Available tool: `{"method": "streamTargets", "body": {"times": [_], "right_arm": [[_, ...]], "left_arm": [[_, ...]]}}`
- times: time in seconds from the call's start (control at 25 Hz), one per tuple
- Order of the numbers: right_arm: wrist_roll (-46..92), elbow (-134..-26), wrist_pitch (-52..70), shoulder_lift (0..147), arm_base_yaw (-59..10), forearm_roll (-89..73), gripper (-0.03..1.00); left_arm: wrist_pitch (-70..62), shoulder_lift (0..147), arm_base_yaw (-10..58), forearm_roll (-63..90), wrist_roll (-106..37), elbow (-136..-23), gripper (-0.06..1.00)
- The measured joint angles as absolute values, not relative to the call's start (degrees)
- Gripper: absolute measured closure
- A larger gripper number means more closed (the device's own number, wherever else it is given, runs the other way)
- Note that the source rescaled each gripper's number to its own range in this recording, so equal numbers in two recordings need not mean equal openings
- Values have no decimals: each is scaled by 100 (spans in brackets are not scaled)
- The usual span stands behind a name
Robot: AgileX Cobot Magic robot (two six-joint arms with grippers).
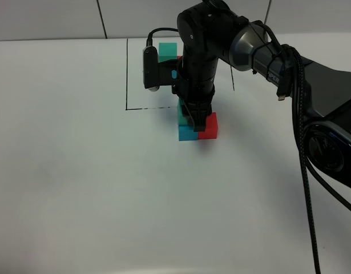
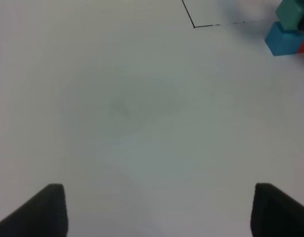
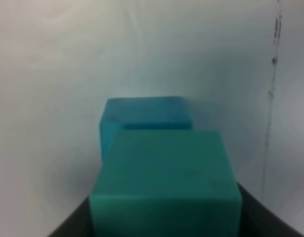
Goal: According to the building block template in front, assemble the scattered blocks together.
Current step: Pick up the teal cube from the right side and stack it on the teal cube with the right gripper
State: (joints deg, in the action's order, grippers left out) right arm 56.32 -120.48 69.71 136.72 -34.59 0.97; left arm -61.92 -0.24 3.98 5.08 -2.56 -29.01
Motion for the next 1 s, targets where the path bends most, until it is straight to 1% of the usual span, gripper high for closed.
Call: {"method": "streamTargets", "body": {"times": [0.24, 0.48, 1.0], "right_arm": [[5617, -12035, 6971, 13649, -3459, 42, 95], [5602, -11726, 6987, 13543, -3459, 0, 95], [5648, -11708, 6980, 13474, -3459, 0, 95]], "left_arm": [[-6192, -24, 398, 508, -256, -2901, 3], [-6192, -24, 398, 508, -256, -2901, 3], [-6192, -24, 398, 508, -256, -2901, 3]]}}
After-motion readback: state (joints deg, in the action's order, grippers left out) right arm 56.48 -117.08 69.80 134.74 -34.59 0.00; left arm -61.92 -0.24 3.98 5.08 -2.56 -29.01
